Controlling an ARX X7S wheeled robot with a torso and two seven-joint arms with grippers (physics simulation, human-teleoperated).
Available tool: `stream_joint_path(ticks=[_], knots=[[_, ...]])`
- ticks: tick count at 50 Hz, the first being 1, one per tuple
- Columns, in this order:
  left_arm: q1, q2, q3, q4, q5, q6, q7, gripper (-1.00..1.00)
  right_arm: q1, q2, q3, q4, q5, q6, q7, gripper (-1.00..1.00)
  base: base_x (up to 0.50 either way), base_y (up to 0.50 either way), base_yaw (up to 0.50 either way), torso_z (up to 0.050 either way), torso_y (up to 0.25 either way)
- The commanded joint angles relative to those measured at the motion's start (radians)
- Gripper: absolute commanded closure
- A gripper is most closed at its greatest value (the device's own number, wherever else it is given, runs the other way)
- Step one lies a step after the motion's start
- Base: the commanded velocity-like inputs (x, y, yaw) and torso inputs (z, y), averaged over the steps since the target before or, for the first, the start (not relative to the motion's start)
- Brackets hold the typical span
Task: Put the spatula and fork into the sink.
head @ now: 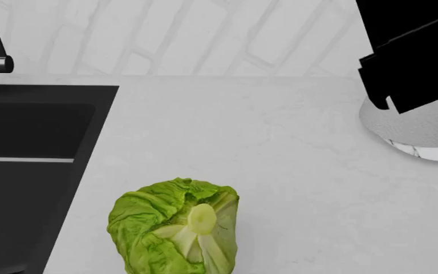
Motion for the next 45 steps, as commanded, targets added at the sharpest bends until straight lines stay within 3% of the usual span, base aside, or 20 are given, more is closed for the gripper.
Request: stream_joint_path(ticks=[1,4,12,20,23,30,36,38,45], knots=[[-0.086,-0.040,-0.148,0.150,-0.038,-0.010,0.054,-1.00,0.002,0.002,0.021,-0.018,0.004,0.006,-0.003,-1.00,0.00,0.00,0.00,0.000,0.000],[-0.133,-0.045,-0.164,0.165,-0.029,-0.033,0.090,-1.00,0.001,0.003,0.025,-0.018,0.004,0.005,-0.004,-1.00,0.00,0.00,0.00,0.000,0.000],[-0.147,-0.021,-0.368,0.214,-0.120,-0.057,0.030,-1.00,0.003,0.002,0.031,-0.019,0.006,0.005,-0.003,-1.00,0.00,0.00,0.00,0.000,0.000],[0.123,0.089,-0.860,0.276,-0.327,-0.083,-0.144,-1.00,-0.058,0.037,0.082,-0.071,-0.018,-0.055,-0.035,-1.00,0.00,0.00,0.00,0.000,0.000],[0.246,0.187,-1.039,0.285,-0.348,-0.080,-0.237,-1.00,-0.104,0.064,0.108,-0.122,-0.037,-0.096,-0.043,-1.00,0.00,0.00,0.00,0.000,0.000],[0.385,0.342,-1.277,0.313,-0.367,-0.037,-0.315,-1.00,-0.229,0.145,0.170,-0.269,-0.082,-0.224,-0.057,-1.00,0.00,0.00,0.00,0.000,0.000],[0.418,0.428,-1.392,0.391,-0.385,-0.105,-0.330,-1.00,-0.312,0.198,0.210,-0.376,-0.131,-0.321,-0.056,-1.00,0.00,0.00,0.00,0.000,0.000],[0.405,0.460,-1.419,0.422,-0.394,-0.188,-0.331,-1.00,-0.349,0.217,0.228,-0.418,-0.156,-0.369,-0.061,-1.00,0.00,0.00,0.00,0.000,0.000],[0.512,0.554,-1.485,0.480,-0.364,-0.209,-0.405,-1.00,-0.538,0.305,0.246,-0.538,-0.287,-0.545,-0.088,-1.00,0.00,0.00,0.00,0.000,0.000]])
